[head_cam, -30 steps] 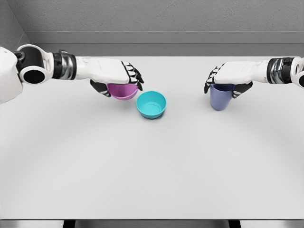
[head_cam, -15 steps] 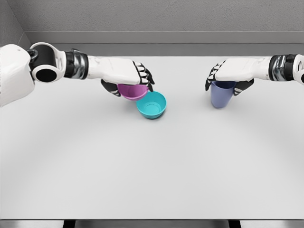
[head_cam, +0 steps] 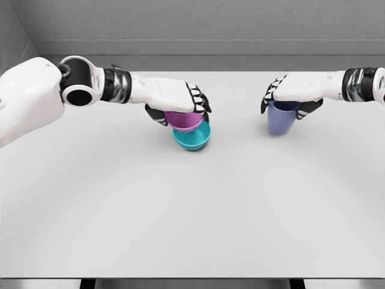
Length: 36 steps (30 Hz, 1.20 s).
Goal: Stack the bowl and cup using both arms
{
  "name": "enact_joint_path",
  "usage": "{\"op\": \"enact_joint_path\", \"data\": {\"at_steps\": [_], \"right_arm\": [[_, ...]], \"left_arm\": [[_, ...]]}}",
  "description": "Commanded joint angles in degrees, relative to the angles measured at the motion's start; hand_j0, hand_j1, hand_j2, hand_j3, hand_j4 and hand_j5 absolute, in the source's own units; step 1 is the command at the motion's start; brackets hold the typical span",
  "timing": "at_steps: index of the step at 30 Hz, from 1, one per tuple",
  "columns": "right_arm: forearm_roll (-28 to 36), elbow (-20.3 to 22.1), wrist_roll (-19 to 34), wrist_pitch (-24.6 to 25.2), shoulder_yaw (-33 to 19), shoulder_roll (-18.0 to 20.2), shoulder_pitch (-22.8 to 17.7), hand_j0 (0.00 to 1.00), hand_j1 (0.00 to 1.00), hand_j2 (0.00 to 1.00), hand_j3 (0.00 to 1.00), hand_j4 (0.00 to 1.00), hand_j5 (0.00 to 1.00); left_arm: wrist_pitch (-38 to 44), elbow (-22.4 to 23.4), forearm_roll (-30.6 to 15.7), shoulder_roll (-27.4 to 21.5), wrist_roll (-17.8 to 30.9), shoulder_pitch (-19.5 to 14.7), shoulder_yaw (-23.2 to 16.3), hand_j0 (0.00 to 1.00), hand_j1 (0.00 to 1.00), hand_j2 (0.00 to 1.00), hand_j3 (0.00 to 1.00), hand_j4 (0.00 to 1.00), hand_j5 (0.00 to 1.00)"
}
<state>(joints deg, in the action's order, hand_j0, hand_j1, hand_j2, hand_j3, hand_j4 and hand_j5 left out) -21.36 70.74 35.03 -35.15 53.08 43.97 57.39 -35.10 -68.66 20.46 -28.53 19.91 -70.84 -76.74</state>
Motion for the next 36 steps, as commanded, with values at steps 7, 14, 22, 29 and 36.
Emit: {"op": "enact_joint_path", "data": {"at_steps": [7,14,22,29,36], "right_arm": [[0.27,0.02,-0.03,0.15,-0.08,0.07,0.26,0.67,0.67,0.67,0.67,0.67,0.67],[0.27,0.02,-0.03,0.15,-0.08,0.24,0.26,0.67,0.67,0.67,0.67,0.67,0.67],[0.27,0.10,-0.03,0.15,-0.17,0.24,0.26,0.67,0.67,0.67,0.67,0.67,0.67],[0.27,0.10,-0.03,0.15,-0.17,0.24,0.35,0.67,0.67,0.67,0.67,0.67,0.67],[0.27,0.19,-0.03,0.15,-0.17,0.24,0.70,0.67,0.67,0.67,0.67,0.67,0.67]], "left_arm": [[0.10,0.63,0.19,1.28,0.13,0.26,0.01,0.77,0.77,0.77,0.77,0.77,0.77],[0.10,0.63,0.72,1.28,0.13,0.44,0.01,0.79,0.79,0.79,0.79,0.79,0.79],[0.10,0.63,0.98,2.16,0.13,0.44,0.10,0.94,0.94,0.94,0.94,0.94,0.94],[0.10,0.54,0.98,2.16,0.13,0.53,0.19,0.97,0.97,0.97,0.97,0.97,0.97],[0.10,0.54,1.07,2.07,0.13,0.44,0.19,0.99,0.99,0.99,0.99,0.99,0.99]]}}
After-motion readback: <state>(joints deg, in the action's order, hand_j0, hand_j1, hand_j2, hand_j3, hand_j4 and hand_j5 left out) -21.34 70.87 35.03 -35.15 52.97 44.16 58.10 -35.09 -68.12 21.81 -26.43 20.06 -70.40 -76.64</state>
